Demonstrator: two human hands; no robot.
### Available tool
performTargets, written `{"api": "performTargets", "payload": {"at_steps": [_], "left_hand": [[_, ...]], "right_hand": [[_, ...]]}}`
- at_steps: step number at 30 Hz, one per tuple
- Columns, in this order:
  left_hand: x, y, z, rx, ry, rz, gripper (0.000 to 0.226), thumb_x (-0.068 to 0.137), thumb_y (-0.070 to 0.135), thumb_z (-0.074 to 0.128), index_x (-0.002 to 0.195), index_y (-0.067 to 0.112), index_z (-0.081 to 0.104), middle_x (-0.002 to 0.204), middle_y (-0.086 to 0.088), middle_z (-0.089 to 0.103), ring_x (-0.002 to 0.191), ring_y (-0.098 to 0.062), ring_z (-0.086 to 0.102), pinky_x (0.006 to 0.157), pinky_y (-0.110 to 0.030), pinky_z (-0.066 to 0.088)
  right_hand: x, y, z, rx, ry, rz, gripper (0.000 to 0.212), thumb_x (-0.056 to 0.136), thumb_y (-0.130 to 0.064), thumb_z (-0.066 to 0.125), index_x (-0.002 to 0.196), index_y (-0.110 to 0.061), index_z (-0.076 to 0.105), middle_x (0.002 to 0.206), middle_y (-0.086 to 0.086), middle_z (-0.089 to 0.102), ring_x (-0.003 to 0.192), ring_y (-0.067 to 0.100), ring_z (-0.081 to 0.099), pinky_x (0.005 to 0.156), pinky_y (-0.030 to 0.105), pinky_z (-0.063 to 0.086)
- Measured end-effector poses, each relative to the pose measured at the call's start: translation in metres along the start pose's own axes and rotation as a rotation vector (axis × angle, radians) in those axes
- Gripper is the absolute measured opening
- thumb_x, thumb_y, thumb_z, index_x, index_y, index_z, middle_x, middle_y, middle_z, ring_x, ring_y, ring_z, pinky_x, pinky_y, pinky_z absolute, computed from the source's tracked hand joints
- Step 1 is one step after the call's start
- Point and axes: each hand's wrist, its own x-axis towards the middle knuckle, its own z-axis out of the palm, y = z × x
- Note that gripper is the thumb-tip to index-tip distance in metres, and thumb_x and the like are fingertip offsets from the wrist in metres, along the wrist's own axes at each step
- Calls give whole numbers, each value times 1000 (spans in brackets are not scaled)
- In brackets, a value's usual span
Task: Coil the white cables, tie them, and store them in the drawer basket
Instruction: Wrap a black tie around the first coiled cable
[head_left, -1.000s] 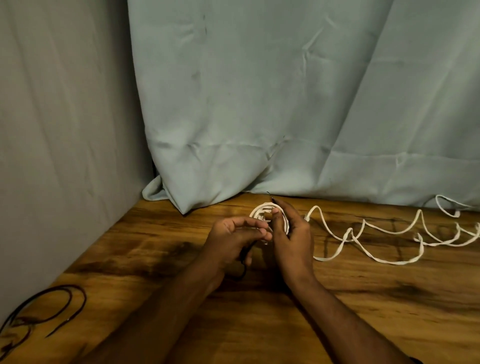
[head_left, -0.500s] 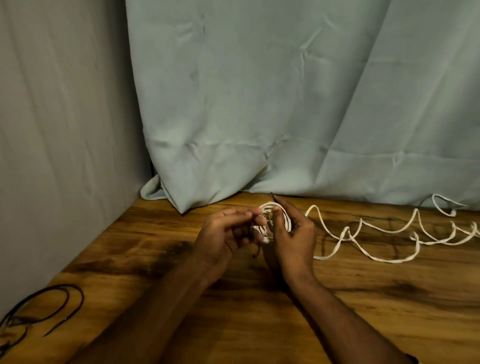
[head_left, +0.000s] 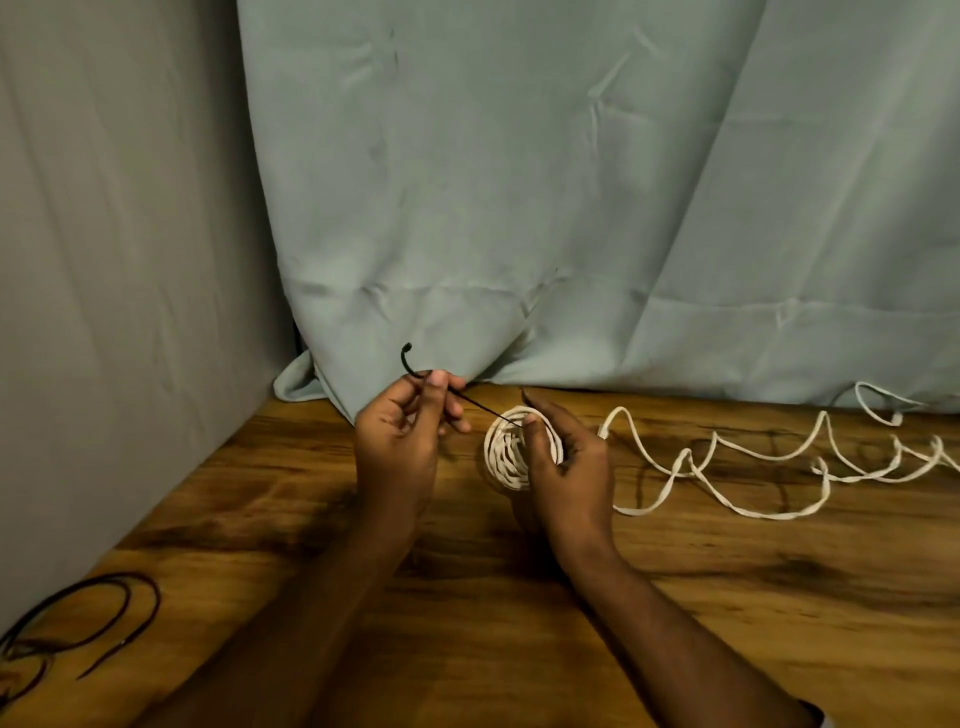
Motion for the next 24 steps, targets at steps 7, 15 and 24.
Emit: {"api": "performTargets", "payload": {"at_steps": [7, 15, 24], "left_hand": [[1, -10, 1, 44, -129, -107, 38, 104, 16, 46, 70, 3, 54, 52, -10, 36, 43, -14, 31, 42, -25, 25], [0, -29, -4, 158, -222, -159, 36, 92, 38, 54, 63, 16, 57, 44, 7, 41, 41, -8, 34, 45, -22, 28], [1, -35, -5, 169, -252, -164, 40, 86, 53, 56, 62, 21, 60, 54, -12, 41, 47, -17, 32, 49, -29, 25]], "right_hand": [[-1, 0, -2, -152, -8, -84, 35, 98, -44, 55, 131, -45, 68, 106, -9, 80, 90, 11, 74, 79, 43, 62], [-6, -8, -5, -329, -85, -284, 37, 103, -42, 51, 136, -39, 67, 103, -5, 81, 82, 11, 74, 71, 37, 60], [-8, -13, -4, -363, -99, -351, 36, 103, -38, 52, 134, -33, 70, 113, -8, 80, 88, 10, 75, 70, 23, 53]]}}
